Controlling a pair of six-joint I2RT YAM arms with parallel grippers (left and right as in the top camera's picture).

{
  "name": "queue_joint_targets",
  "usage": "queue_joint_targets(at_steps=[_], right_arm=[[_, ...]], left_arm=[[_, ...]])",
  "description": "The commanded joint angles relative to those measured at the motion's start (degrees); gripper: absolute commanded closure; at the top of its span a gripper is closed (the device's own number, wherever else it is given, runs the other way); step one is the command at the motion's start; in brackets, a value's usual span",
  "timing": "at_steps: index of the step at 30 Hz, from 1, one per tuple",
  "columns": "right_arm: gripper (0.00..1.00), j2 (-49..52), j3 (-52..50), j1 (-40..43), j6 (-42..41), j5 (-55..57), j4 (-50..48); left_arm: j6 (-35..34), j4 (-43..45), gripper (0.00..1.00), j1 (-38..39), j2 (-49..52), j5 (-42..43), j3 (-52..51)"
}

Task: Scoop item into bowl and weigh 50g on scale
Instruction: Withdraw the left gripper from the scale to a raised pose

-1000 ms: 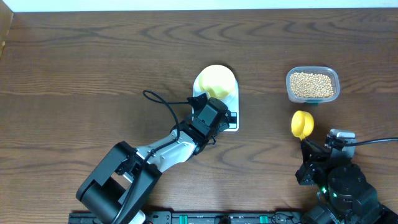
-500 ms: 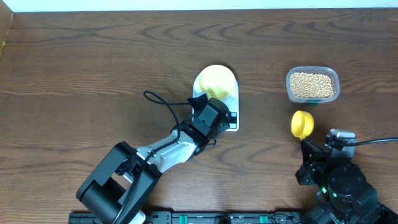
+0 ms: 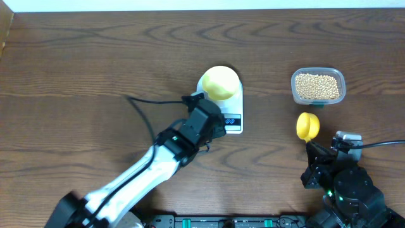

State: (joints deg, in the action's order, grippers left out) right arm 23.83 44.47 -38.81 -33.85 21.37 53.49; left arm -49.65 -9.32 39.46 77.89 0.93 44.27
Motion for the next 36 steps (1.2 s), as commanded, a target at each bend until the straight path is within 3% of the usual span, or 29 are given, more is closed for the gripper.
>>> queue_joint_targets(at_steps=[1,3,5,7,9,10,14,17,20,23,29,32,36], right_arm=[[0.99,-0.31,0.85,0.26,0.72,-0.35,0.37],[0.99,-0.31,0.85,0.26,0.70,-1.88,1.46],[0.99,-0.31,0.85,0.26,0.68,-2.08,2.47],[0.99,-0.31,0.85,0.26,0.68,-2.08,2.95],[0.99,-0.31,0.85,0.24,0.66,-2.08,2.86],[0.99,-0.31,0.85,0.26,0.44,-2.05,2.71],[0.99,-0.24,0.83,0.26,-1.64,-2.05,2.34],[0.99,-0.24,0.83,0.24,-2.58,-2.51,1.99],[0.99,-0.24,0.83,0.24,-2.56,-4.07,2.03],[0.99,-0.24,0.83,0.24,-2.75,-5.77,2.01],[0.99,-0.22,0.83,0.24,-7.34,-8.28,2.03],[0.99,-0.22,0.83,0.24,-9.99,-8.44,2.05],[0.99,-0.22,0.83,0.24,-11.58,-8.46,2.01]], left_arm=[[6.56,-7.19,0.93,-1.70,-8.22,-1.64,-0.15],[10.19,-12.94,0.91,-4.48,-15.80,-1.62,-0.11],[11.82,-15.91,0.83,-6.58,-20.57,-1.64,-0.11],[13.25,-18.99,0.65,-9.55,-26.43,-1.66,-0.11],[13.46,-21.84,0.37,-11.93,-31.26,-1.66,-0.11],[13.46,-23.50,0.02,-12.98,-33.66,-1.66,-0.11],[13.35,-34.14,0.02,-14.97,-39.91,-1.55,-0.11],[12.79,-36.70,0.02,-14.91,-40.54,-1.31,-0.11],[30.62,-34.49,0.02,-14.93,-40.30,5.55,0.66],[38.97,-35.85,0.02,-15.08,-38.64,6.36,3.98],[59.25,-53.35,0.02,-17.57,-26.23,7.67,23.93],[65.20,-64.04,0.02,-18.08,-17.05,7.65,35.52],[65.48,-66.99,0.02,-18.08,-11.72,6.99,38.88]])
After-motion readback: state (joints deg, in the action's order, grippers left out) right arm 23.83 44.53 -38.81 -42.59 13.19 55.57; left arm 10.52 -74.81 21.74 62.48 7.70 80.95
